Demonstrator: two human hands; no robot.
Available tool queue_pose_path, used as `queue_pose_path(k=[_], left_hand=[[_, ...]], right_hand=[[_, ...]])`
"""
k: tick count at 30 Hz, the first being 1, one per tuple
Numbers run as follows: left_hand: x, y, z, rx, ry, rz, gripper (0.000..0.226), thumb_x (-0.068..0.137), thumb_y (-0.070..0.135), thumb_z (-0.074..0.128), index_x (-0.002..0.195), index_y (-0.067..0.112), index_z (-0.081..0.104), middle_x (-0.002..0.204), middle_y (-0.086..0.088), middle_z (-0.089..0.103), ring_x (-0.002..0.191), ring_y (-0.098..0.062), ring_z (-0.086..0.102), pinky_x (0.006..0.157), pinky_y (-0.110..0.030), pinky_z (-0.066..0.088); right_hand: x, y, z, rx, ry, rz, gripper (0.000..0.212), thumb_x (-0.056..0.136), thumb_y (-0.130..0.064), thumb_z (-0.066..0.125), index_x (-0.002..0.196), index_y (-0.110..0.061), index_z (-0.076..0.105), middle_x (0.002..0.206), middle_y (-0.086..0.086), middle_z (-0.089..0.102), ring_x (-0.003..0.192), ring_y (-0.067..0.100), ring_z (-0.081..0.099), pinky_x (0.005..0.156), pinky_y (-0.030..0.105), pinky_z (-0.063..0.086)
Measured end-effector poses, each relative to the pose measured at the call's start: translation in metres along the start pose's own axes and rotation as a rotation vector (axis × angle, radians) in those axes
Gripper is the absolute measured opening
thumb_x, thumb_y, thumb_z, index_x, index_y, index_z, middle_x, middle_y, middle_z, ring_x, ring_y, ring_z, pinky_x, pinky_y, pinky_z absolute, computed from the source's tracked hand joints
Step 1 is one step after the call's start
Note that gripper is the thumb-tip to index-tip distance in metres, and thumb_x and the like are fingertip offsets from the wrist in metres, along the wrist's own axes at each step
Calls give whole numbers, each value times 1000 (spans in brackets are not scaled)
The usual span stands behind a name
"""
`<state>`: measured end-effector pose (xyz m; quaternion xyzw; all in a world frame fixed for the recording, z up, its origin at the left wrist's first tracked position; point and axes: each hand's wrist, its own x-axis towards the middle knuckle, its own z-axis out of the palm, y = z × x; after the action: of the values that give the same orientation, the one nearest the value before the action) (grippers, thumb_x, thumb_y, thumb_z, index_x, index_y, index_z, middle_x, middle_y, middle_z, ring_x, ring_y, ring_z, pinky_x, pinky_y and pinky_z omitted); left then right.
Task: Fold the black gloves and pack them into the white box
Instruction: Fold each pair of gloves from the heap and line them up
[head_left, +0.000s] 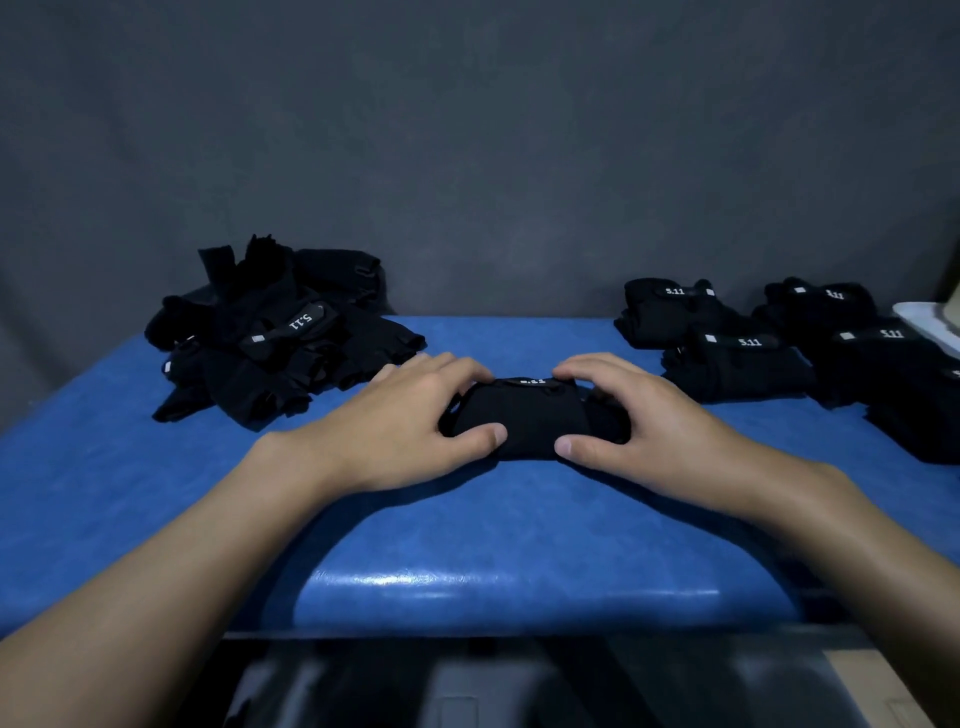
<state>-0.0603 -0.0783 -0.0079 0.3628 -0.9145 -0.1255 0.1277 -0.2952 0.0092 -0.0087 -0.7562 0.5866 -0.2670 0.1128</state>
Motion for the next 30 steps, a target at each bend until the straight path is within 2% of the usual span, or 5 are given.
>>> queue_pose_path(k=[7,12,17,22,30], left_hand=[[-2,30,12,-121,-9,129,56,77,71,44,123,40,52,112,19,57,109,-6,52,100,-39,41],[10,69,28,-63,14,217,63,77,74,41,130,41,49,110,21,53,105,-2,46,99,-35,38],[34,116,46,48,64,289,59,84,69,49,134,37,44,112,16,52,109,-10,43,97,-36,36],[63,144,59,157,126,296,63,85,69,48,136,34,43,119,11,52,113,-16,43,98,-37,36],[83,146,66,241,226,273,75,74,78,29,127,30,56,116,10,49,110,-16,40,91,-33,34]], right_hand=[[-40,7,-30,-127,-24,21,62,77,-41,77,132,-29,52,128,-24,49,121,-3,46,103,21,39],[-78,22,-57,-227,-46,128,73,72,-54,73,137,-38,45,125,-42,34,115,-15,36,108,27,36],[-108,47,-83,-326,21,213,74,70,-59,71,137,-41,47,135,-28,40,123,1,37,108,40,34],[-117,66,-102,-499,56,298,75,73,-63,68,141,-46,41,128,-20,35,118,3,23,95,28,20],[-102,81,-113,-593,41,324,77,74,-66,67,143,-47,39,128,-15,34,119,8,22,94,31,20]])
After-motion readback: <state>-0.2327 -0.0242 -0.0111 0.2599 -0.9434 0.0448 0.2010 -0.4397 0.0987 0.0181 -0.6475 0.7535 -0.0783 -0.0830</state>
